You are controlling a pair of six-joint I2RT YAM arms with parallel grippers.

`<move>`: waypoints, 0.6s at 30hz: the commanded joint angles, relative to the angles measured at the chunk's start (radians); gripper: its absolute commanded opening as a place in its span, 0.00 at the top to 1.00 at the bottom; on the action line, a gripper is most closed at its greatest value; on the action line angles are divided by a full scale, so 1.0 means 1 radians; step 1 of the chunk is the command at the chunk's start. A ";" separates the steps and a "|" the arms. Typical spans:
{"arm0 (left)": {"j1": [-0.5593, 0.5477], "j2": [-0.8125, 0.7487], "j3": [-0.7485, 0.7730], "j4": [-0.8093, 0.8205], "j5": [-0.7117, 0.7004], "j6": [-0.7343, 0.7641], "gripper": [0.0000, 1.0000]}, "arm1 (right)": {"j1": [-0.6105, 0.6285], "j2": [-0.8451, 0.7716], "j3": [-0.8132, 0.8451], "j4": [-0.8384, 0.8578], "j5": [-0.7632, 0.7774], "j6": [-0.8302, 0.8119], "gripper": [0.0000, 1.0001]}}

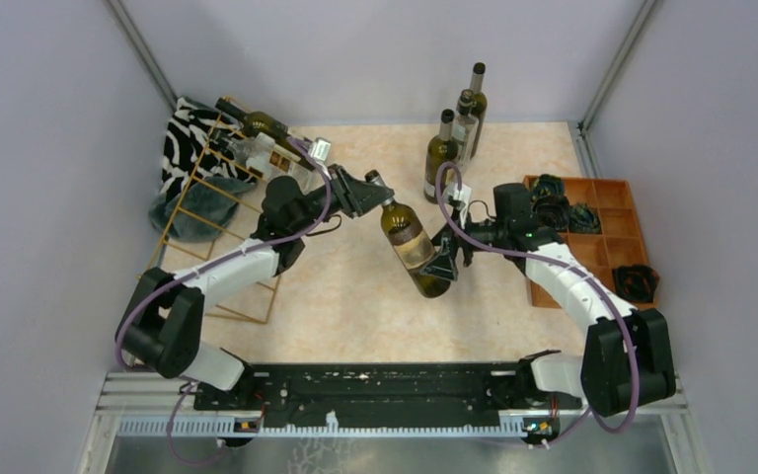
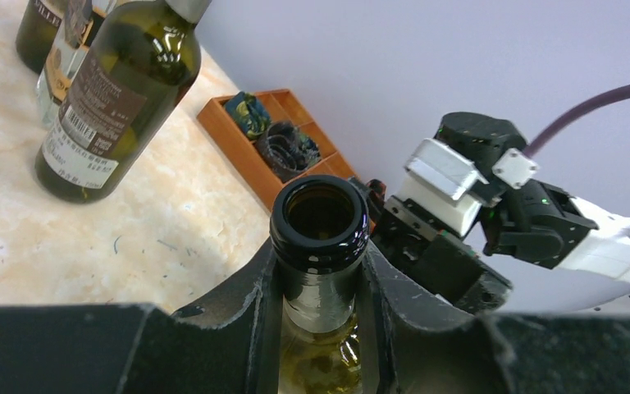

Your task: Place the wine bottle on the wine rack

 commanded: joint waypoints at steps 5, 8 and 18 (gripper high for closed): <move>0.004 -0.079 -0.059 0.240 -0.103 -0.133 1.00 | 0.039 0.035 0.012 0.063 -0.011 0.039 0.03; 0.003 -0.084 -0.082 0.280 -0.135 -0.161 1.00 | 0.059 0.057 0.016 0.059 -0.019 0.040 0.03; 0.004 -0.115 -0.114 0.324 -0.201 -0.199 1.00 | 0.087 0.103 0.027 0.057 -0.027 0.041 0.04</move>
